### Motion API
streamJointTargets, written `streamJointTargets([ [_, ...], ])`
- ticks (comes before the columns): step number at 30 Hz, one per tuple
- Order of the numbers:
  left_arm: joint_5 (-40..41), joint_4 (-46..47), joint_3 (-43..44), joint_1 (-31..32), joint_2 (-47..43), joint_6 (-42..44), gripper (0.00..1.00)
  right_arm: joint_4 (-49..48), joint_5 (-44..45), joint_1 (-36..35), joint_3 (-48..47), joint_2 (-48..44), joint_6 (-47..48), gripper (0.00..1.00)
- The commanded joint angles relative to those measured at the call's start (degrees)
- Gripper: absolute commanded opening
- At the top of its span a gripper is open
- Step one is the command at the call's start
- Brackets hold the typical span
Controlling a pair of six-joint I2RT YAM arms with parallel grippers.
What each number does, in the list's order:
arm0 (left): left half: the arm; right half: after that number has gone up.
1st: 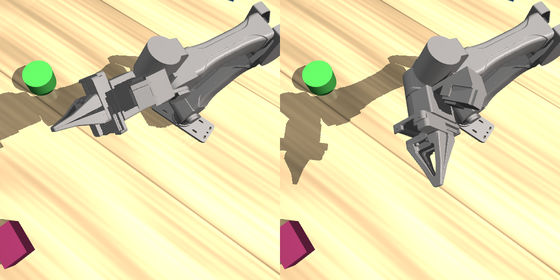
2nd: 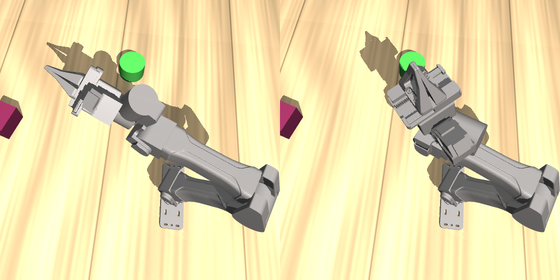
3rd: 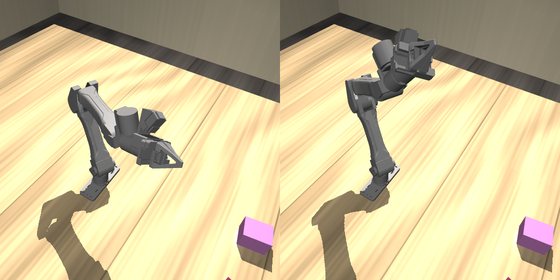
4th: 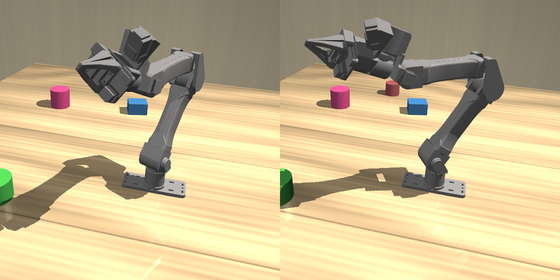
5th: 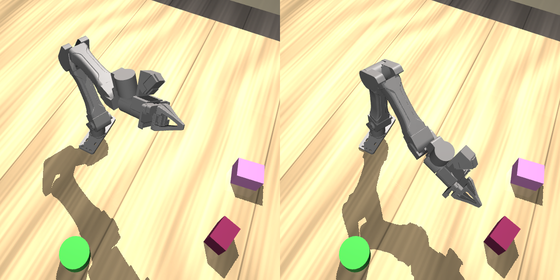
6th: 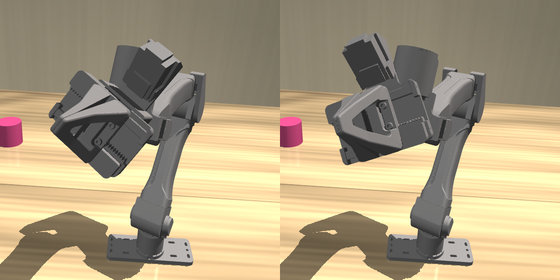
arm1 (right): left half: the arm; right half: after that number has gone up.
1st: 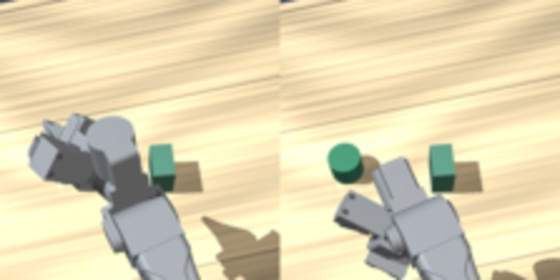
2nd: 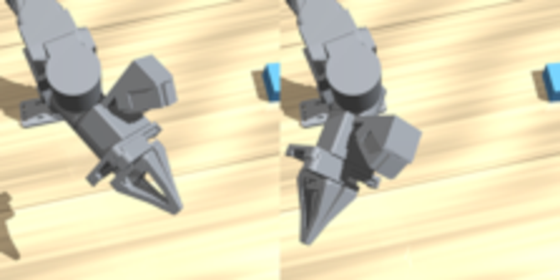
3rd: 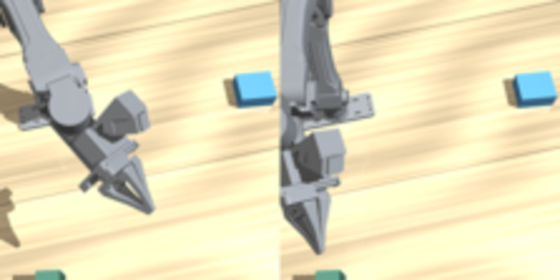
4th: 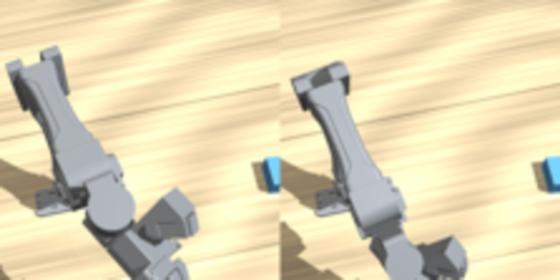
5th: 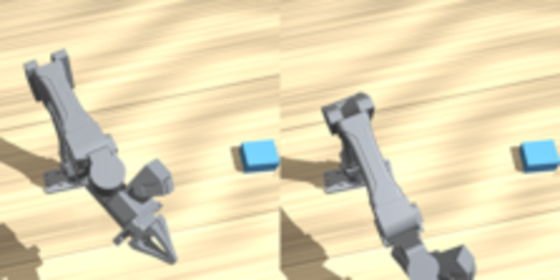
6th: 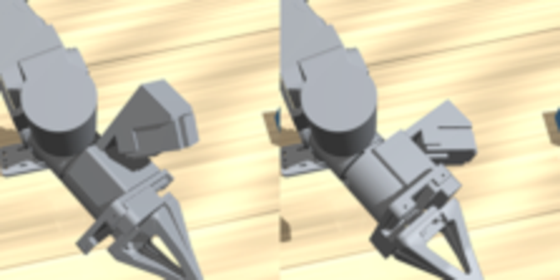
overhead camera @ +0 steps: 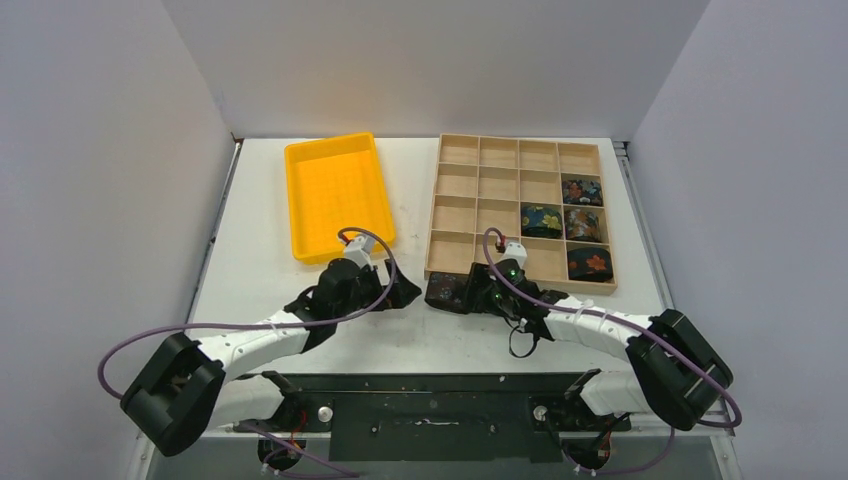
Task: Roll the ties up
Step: Roll the tie at the center of the board.
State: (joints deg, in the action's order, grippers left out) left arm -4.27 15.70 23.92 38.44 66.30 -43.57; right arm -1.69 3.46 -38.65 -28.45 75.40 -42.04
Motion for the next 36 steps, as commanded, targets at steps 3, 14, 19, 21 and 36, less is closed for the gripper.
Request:
streamJointTargets([
  [3, -5.88, 6.45, 3.68, -0.38, 6.89, -2.42, 1.00, -1.74, -1.05, 1.75, 3.65, -1.13, 0.82, 0.71],
  [14, -10.34, 11.06, 7.43, -0.25, 17.41, -9.47, 1.00, -3.98, -3.02, 4.29, 8.47, -2.08, 0.86, 0.69],
  [19, -11.05, 10.25, 9.92, -0.14, 20.33, -11.87, 1.00, -4.38, -3.02, 5.25, 9.74, -2.53, 0.73, 0.68],
  [21, -10.93, 9.74, 10.69, -0.09, 21.25, -12.74, 1.00, -4.08, -4.61, 5.70, 10.02, -2.79, 0.17, 0.68],
  [36, -9.56, 9.09, 14.14, 3.57, 27.68, -17.09, 1.00, -1.58, -4.70, 6.18, 10.98, -1.59, -3.18, 0.65],
])
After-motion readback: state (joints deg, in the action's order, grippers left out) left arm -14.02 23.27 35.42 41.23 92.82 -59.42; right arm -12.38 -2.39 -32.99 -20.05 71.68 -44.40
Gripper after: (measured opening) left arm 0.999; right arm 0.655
